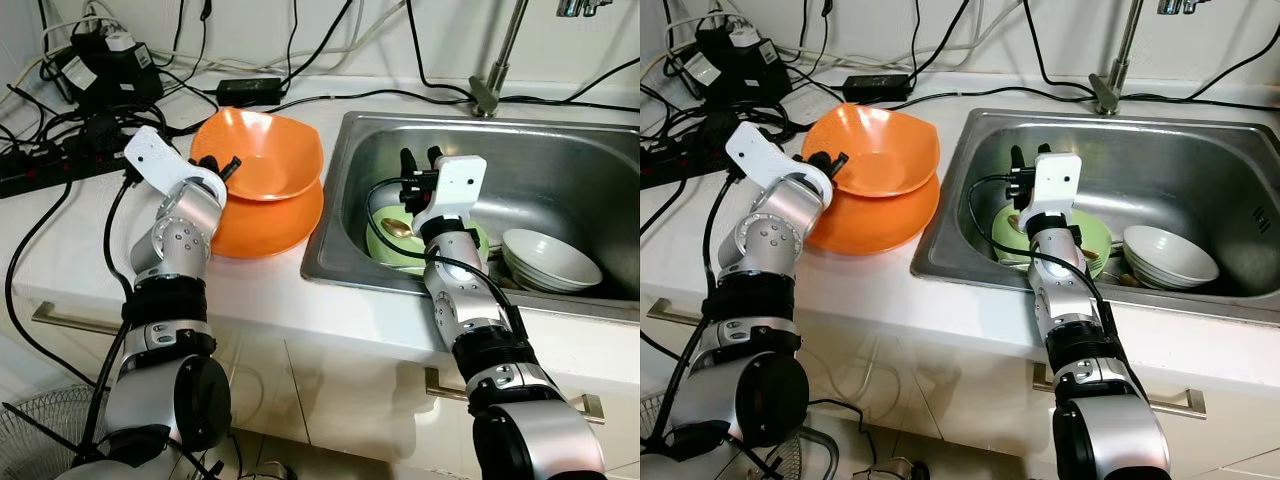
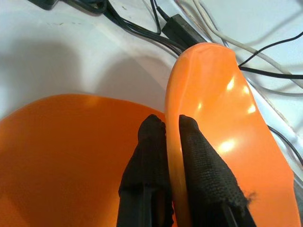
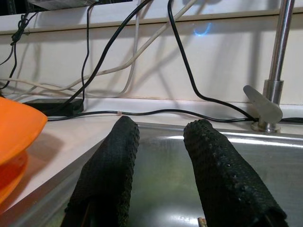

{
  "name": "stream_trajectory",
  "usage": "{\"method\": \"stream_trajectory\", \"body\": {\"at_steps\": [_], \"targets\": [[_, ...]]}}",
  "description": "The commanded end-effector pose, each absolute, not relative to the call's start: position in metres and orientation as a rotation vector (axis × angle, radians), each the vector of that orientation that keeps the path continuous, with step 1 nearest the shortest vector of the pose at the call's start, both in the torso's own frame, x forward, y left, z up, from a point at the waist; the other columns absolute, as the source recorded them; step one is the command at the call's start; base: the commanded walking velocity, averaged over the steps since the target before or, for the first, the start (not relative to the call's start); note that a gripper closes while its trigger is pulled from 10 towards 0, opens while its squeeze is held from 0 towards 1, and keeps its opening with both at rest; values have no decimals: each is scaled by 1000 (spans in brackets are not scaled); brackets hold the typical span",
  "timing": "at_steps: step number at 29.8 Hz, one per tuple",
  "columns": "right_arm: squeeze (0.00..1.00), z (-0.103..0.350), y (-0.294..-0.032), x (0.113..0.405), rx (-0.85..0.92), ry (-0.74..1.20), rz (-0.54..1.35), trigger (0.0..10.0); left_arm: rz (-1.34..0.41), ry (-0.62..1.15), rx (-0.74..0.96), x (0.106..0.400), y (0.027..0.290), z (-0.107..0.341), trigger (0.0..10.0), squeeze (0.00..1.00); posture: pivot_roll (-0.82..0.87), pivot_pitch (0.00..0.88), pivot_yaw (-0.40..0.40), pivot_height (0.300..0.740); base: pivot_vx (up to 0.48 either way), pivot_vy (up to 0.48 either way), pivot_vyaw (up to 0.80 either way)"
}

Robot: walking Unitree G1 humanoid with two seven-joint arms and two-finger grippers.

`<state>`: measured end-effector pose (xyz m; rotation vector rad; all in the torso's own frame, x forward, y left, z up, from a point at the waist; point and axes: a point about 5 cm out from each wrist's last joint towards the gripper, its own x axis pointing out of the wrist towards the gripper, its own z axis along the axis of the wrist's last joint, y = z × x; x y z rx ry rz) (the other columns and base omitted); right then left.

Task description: Kitchen organization

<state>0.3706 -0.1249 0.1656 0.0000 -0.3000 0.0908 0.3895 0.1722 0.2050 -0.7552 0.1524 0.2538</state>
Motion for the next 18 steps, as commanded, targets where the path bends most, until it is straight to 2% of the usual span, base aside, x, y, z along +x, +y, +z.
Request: {"method": "stream_trajectory", "body": {"at_steps": [1,7,18], "targets": [[0,151,-125,367,8,-244,84,10000,238,120,-793,388,173,204,0,0,140,25,120,740,0,0,0],[0,150,-125,367,7,-243,85,10000,154,-16,-859,387,171,224,0,0,140,15,117,740,0,0,0],[0,151,-122,368,9,-244,97,10000,-41,-156,-817,381,152,249,0,0,142,1,112,740,0,0,0]]}}
